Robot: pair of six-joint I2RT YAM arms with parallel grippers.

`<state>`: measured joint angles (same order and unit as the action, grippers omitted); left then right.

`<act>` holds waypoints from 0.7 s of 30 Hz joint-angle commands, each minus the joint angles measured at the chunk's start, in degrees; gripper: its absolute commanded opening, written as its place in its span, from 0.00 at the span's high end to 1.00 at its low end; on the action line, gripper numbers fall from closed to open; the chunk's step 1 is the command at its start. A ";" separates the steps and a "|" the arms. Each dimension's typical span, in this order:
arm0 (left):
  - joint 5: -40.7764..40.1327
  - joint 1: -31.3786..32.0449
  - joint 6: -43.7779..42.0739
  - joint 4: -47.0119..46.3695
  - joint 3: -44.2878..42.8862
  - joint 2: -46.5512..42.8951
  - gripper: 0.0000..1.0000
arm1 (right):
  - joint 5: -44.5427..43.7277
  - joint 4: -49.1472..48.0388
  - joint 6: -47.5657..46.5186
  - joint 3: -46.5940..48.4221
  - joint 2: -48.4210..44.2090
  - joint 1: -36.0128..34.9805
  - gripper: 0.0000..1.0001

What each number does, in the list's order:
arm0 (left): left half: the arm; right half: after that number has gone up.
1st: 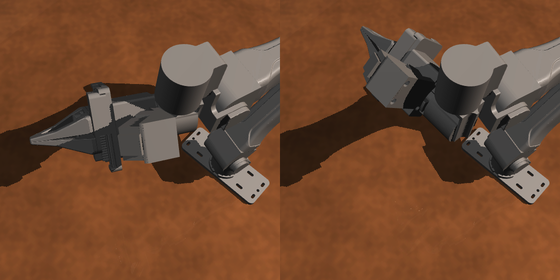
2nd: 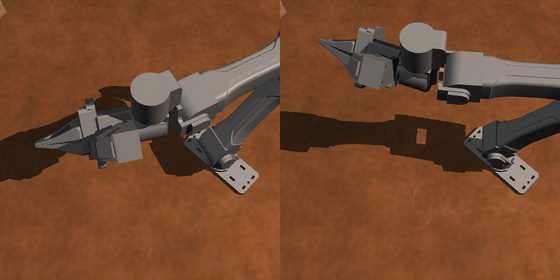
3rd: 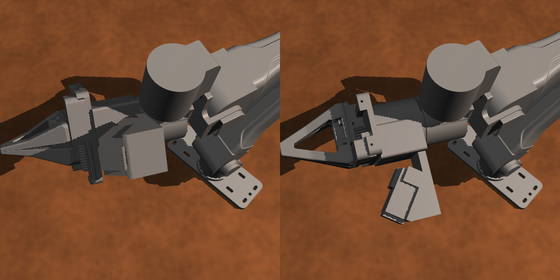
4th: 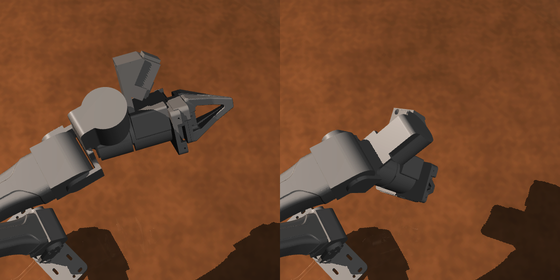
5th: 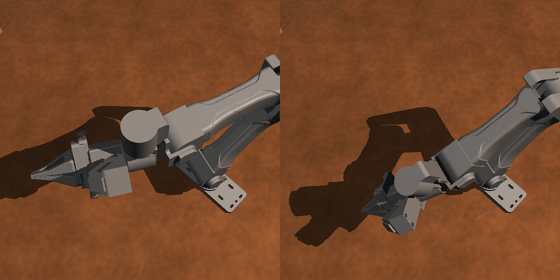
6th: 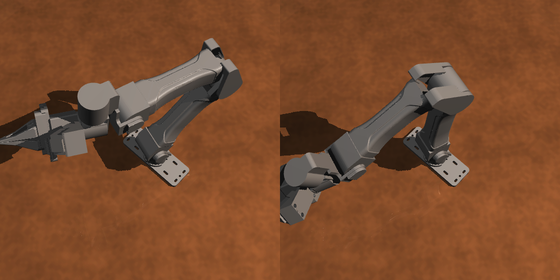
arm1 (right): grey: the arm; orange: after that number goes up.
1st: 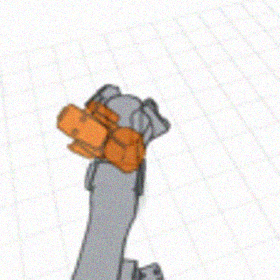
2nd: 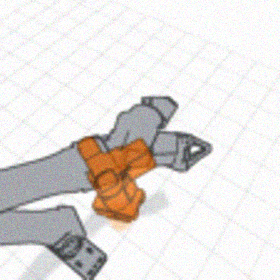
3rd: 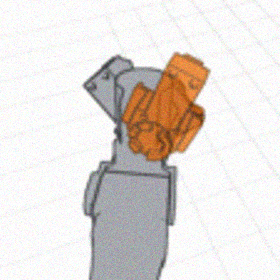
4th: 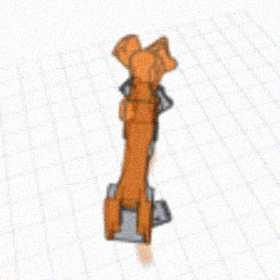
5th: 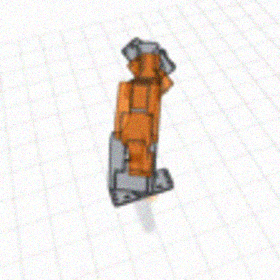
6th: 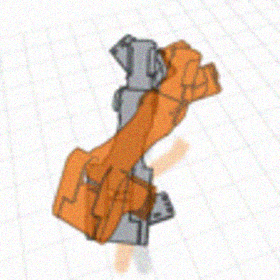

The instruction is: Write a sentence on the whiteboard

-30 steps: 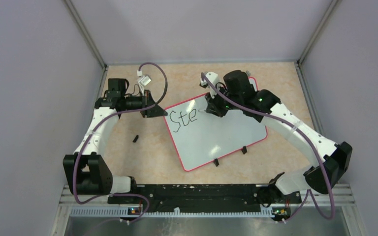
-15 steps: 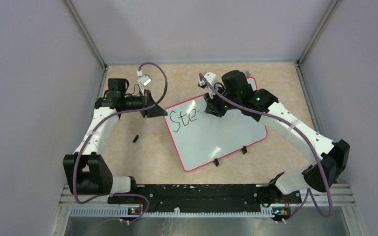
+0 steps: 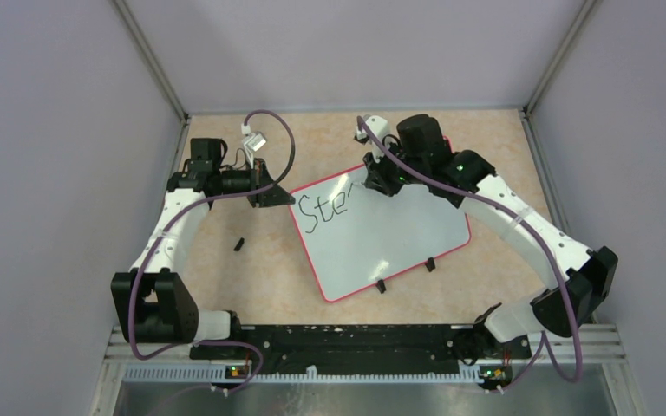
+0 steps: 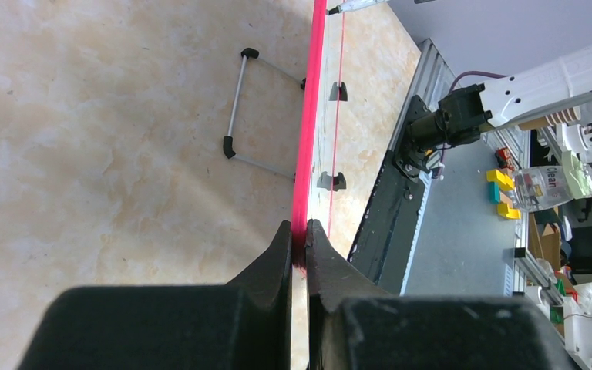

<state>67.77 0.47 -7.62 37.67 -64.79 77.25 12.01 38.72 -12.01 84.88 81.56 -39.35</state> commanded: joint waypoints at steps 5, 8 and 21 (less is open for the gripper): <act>0.70 0.18 -1.91 -0.47 -0.24 -0.26 1.00 | -0.44 -0.96 -0.78 0.48 0.16 0.51 1.00; 0.68 0.21 -1.82 -0.49 -0.23 -0.35 1.00 | -0.28 -0.75 -0.57 -0.87 -0.48 0.51 1.00; 0.78 0.17 -1.91 -0.49 -0.15 -0.27 1.00 | 2.45 -1.19 1.99 -8.95 -4.17 -0.28 1.00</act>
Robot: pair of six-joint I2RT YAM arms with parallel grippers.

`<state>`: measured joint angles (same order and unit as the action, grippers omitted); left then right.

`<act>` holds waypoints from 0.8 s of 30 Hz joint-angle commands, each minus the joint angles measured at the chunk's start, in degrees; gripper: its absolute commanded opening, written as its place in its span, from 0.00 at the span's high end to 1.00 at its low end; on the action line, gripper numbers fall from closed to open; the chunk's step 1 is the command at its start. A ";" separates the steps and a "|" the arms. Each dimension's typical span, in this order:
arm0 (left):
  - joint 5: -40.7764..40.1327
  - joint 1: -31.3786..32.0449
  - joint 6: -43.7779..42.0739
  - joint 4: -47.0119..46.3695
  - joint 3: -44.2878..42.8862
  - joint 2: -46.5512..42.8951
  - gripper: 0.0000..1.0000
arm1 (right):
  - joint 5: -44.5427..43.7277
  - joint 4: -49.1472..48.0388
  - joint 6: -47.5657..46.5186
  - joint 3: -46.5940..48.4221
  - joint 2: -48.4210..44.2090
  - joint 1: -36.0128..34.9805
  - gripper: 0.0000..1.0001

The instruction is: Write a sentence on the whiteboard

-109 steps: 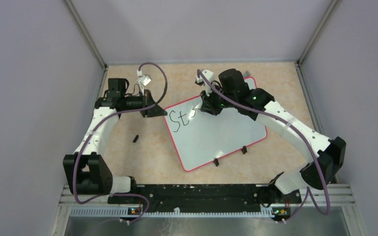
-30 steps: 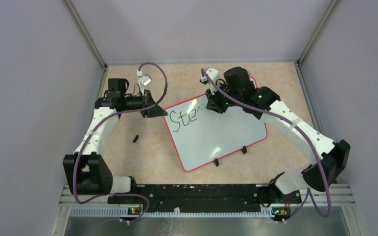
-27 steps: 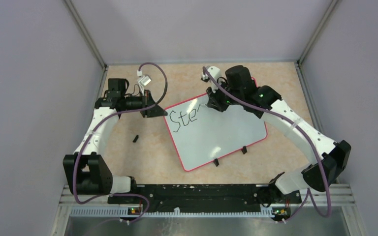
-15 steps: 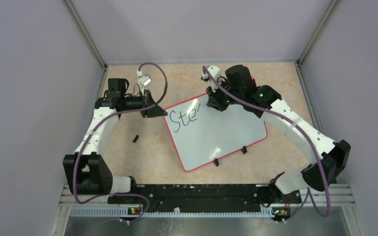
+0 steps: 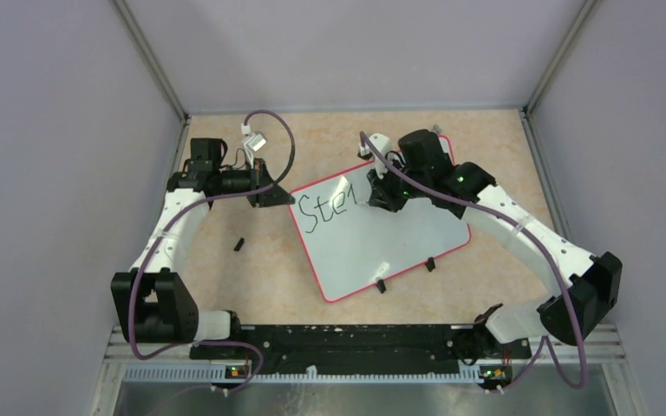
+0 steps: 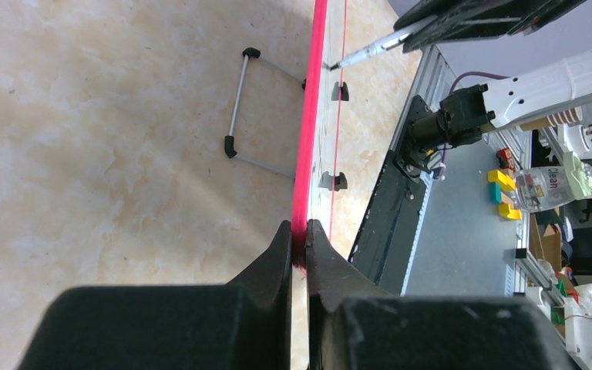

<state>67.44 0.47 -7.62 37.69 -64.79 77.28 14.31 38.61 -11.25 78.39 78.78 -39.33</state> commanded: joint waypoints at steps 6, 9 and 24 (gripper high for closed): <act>1.11 0.15 -1.80 -0.47 -0.19 -0.33 1.00 | 0.85 -2.57 2.38 -5.71 -2.02 -2.28 1.00; 1.03 0.19 -1.86 -0.51 -0.15 -0.38 1.00 | 1.20 -2.79 2.65 -5.52 -1.22 -3.65 1.00; 0.98 0.18 -1.79 -0.49 -0.14 -0.82 1.00 | 7.01 -1.64 4.51 3.37 -2.74 0.22 1.00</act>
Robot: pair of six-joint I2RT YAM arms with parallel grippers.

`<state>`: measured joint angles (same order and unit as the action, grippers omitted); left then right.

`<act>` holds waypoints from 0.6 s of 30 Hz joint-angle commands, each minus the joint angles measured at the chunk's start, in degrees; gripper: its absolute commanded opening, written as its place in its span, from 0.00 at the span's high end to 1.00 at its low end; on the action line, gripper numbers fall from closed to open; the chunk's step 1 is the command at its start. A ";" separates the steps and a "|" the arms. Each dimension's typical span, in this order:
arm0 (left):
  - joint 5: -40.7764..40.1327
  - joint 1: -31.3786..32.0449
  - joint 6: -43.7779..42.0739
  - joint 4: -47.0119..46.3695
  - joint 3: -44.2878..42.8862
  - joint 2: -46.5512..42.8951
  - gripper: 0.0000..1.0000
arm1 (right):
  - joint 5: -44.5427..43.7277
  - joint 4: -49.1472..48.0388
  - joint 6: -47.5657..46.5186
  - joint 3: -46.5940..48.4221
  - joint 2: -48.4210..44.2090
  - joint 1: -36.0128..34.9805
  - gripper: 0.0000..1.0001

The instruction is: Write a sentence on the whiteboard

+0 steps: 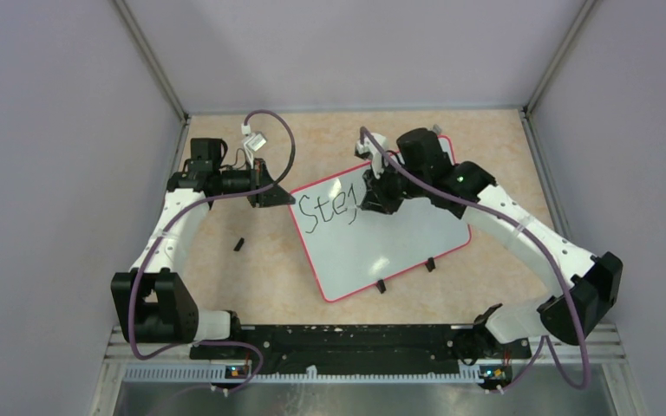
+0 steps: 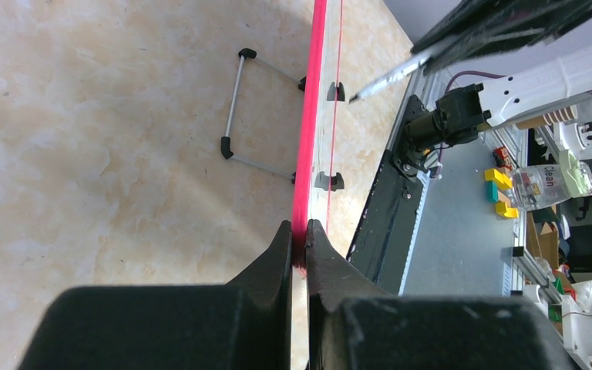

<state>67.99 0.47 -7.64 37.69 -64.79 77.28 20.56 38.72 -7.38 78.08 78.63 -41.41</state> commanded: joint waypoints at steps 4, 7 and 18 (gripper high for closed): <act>0.39 0.15 -1.68 -0.44 -0.18 -0.85 1.00 | -2.69 -1.55 -0.41 5.07 -1.34 2.65 1.00; 0.31 0.16 -1.74 -0.41 -0.16 -1.05 1.00 | -4.11 -1.83 -0.68 5.37 -0.56 2.67 1.00; 0.09 0.22 -1.77 -0.58 0.22 -1.12 1.00 | -8.13 -3.13 -1.85 5.00 1.57 2.74 1.00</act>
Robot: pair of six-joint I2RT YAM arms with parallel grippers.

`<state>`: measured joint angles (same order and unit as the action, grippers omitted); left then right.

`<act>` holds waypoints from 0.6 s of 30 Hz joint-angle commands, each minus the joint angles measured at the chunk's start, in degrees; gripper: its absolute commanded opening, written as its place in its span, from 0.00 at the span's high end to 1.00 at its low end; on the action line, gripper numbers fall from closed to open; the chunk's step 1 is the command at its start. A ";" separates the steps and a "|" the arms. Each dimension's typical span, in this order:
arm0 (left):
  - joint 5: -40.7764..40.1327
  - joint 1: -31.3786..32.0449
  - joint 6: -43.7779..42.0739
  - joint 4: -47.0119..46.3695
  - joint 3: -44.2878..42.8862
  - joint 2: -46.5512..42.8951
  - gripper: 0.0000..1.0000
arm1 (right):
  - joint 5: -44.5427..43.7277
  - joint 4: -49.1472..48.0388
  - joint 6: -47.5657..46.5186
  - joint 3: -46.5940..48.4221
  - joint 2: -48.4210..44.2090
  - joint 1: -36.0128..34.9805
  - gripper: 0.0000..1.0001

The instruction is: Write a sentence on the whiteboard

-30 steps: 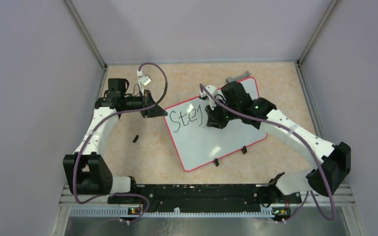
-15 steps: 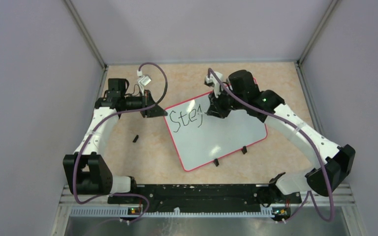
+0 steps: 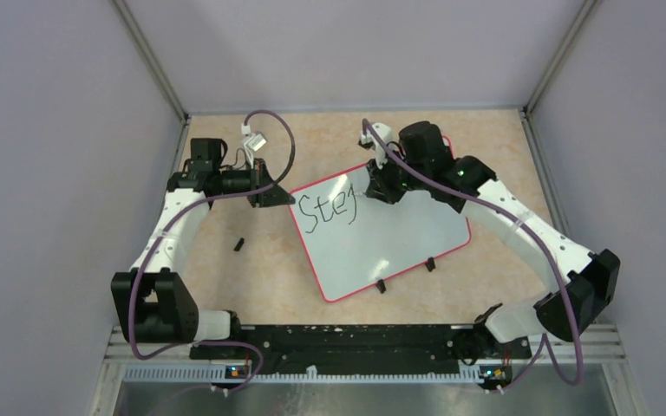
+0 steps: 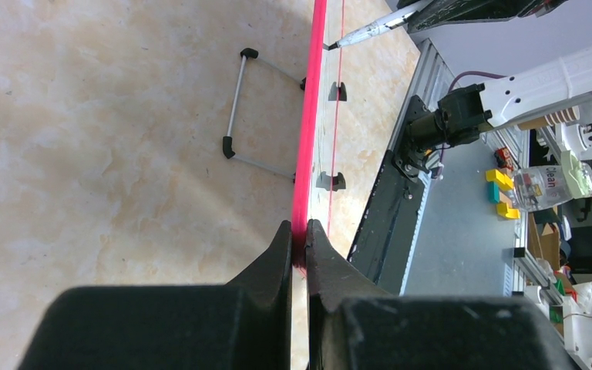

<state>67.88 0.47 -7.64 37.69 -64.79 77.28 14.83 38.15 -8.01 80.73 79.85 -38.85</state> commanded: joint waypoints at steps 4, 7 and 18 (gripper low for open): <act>0.14 0.22 -1.84 -0.60 0.20 -1.16 1.00 | -2.96 -3.13 -1.05 2.25 0.17 0.96 1.00; 0.14 0.18 -1.75 -0.60 0.24 -0.92 1.00 | -3.08 -3.30 -0.88 2.17 -0.20 1.85 1.00; 0.12 0.20 -1.67 -0.78 0.17 -0.51 1.00 | -3.59 -2.82 -1.19 -0.20 -1.34 3.29 1.00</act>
<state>67.02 0.47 -7.62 37.65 -64.79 77.28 14.74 37.74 -8.34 80.71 79.90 -37.10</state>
